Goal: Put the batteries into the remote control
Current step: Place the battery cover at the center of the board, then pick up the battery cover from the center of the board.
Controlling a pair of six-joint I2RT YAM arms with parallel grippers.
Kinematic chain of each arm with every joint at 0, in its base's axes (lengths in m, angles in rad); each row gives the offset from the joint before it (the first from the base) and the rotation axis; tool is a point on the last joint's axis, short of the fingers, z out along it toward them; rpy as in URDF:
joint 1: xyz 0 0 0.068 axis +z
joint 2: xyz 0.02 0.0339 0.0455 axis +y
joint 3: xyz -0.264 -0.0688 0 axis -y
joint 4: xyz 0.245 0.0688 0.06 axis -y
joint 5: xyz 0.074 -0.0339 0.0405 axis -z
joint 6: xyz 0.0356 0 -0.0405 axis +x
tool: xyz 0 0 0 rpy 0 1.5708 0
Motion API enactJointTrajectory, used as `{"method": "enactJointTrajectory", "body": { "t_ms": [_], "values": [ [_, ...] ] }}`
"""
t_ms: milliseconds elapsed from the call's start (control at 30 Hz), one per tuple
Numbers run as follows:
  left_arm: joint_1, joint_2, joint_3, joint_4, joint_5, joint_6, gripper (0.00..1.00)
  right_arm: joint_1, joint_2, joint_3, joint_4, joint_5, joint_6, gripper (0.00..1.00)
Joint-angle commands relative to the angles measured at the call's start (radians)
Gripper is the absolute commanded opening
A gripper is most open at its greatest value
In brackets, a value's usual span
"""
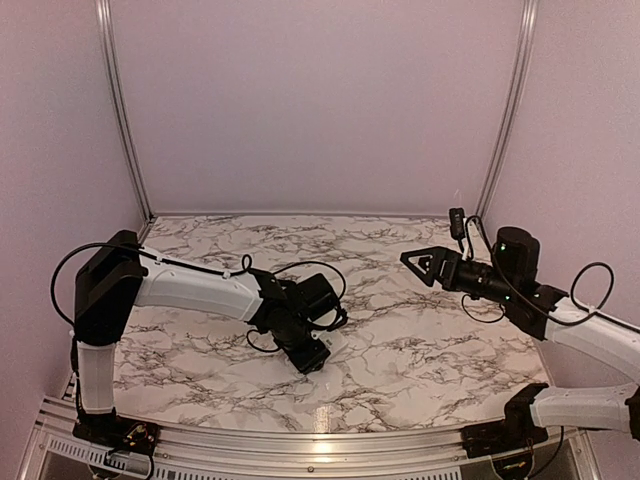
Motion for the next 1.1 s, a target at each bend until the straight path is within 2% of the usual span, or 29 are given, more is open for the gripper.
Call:
{"method": "enactJointTrajectory", "body": {
  "t_ms": [0,167,300,433,567,700,867,1067],
  "values": [
    [0.005,0.022,0.025,-0.027,0.032,0.017,0.65,-0.01,-0.019,0.0,0.021,0.006,-0.03,0.99],
    [0.005,0.002,0.026,-0.028,0.031,0.017,0.8,-0.01,-0.008,0.012,0.003,0.005,-0.058,0.99],
    [0.018,-0.086,-0.002,0.006,0.019,0.004,0.92,-0.011,0.009,0.015,0.017,0.005,-0.064,0.99],
    [0.099,-0.243,-0.097,0.086,-0.045,-0.026,0.95,-0.01,0.011,0.022,0.023,-0.031,-0.097,0.99],
    [0.24,-0.342,-0.182,0.114,-0.067,-0.05,0.87,-0.01,0.033,0.041,0.02,-0.085,-0.119,0.98],
    [0.339,-0.33,-0.181,0.1,-0.078,-0.053,0.7,-0.01,0.062,0.048,0.029,-0.115,-0.119,0.96],
    [0.386,-0.254,-0.161,0.117,-0.053,-0.052,0.55,-0.01,0.085,0.053,0.039,-0.151,-0.116,0.94],
    [0.391,-0.164,-0.138,0.124,-0.053,-0.042,0.46,-0.01,0.097,0.055,0.043,-0.167,-0.116,0.92]
  ]
}}
